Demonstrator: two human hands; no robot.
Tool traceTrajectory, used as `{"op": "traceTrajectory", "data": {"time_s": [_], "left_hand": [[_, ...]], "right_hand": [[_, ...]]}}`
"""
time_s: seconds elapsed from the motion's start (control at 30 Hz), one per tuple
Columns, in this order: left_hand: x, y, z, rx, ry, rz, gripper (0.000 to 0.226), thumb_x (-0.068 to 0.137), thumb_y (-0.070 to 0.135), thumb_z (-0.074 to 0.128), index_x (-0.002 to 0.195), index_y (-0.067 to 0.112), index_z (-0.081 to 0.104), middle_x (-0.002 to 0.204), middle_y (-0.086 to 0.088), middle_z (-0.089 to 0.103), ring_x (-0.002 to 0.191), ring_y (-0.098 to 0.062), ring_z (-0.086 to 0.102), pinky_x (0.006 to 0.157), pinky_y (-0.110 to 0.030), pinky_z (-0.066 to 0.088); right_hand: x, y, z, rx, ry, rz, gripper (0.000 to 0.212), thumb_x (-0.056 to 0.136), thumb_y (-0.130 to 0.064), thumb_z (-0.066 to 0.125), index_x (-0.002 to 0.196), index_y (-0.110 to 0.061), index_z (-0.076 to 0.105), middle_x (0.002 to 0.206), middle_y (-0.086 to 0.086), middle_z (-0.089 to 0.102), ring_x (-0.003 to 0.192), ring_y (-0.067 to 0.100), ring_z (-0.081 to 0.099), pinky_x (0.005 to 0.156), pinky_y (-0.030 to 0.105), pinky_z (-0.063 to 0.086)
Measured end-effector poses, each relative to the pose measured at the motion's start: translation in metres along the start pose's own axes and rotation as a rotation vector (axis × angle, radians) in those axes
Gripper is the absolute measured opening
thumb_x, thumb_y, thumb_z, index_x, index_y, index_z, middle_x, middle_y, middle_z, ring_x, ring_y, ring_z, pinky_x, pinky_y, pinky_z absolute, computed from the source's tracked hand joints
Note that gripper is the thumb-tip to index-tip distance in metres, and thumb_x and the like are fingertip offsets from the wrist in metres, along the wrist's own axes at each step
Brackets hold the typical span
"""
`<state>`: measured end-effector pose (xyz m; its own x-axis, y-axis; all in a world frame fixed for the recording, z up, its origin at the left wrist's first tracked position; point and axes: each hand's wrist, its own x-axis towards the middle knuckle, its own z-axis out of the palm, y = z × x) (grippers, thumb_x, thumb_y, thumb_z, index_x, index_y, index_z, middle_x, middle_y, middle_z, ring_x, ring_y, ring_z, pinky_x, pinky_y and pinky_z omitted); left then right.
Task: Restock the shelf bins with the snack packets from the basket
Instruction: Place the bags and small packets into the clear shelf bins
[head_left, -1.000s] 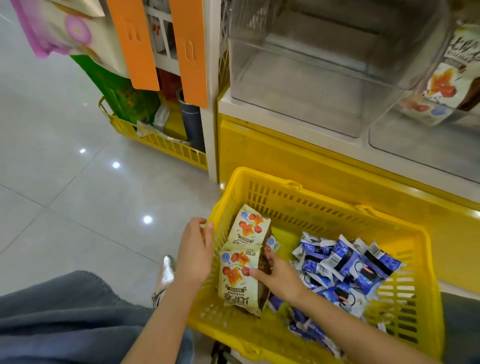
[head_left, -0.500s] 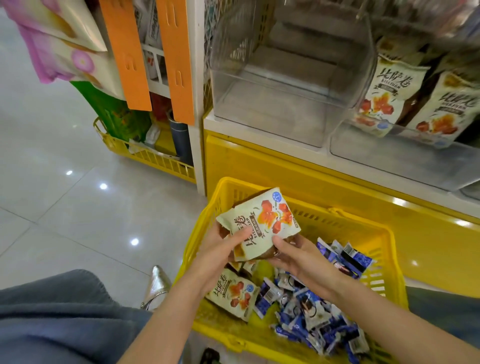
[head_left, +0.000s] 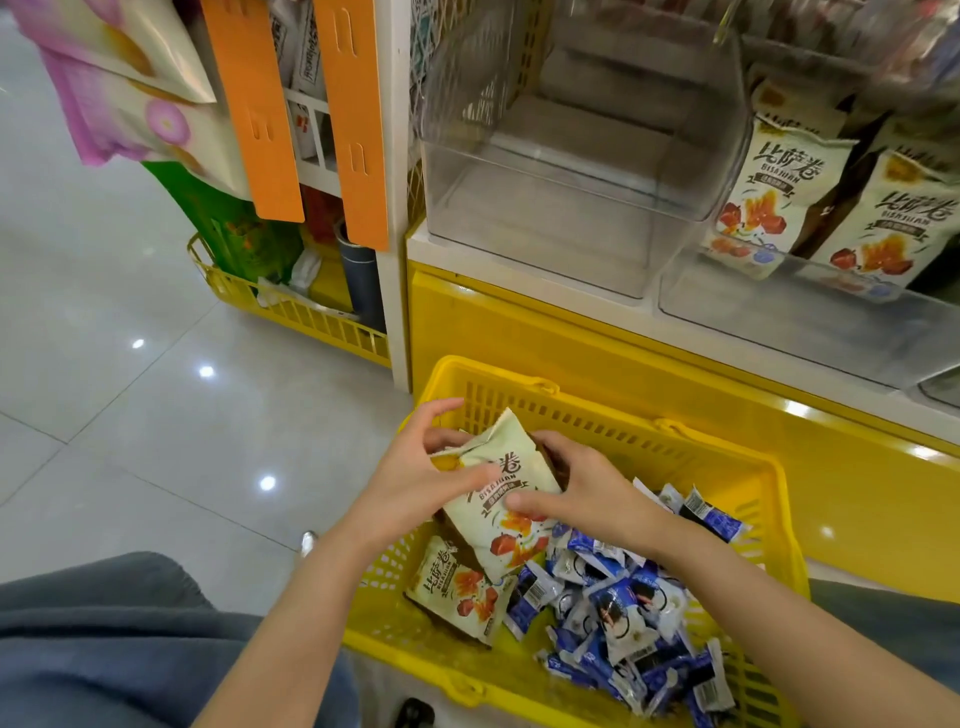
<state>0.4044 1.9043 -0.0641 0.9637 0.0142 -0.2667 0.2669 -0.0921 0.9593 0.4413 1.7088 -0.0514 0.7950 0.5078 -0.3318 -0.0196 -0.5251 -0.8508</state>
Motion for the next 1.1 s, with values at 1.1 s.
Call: {"op": "traceTrajectory", "data": {"time_s": [1.1], "left_hand": [[0.042,-0.032,-0.021,-0.273,0.437,-0.245,0.038,0.070,0.030,0.077,0.102,0.029,0.057,0.090,0.004,0.073,0.081,-0.018,0.071,0.068,-0.039,0.059]], "right_hand": [[0.110,0.131,0.102,0.622,0.174,0.729,0.031,0.075,-0.026,0.077,0.098,-0.016,0.058,0.104,0.003,0.067,0.078,0.006,0.062,0.059,0.017,0.050]]}}
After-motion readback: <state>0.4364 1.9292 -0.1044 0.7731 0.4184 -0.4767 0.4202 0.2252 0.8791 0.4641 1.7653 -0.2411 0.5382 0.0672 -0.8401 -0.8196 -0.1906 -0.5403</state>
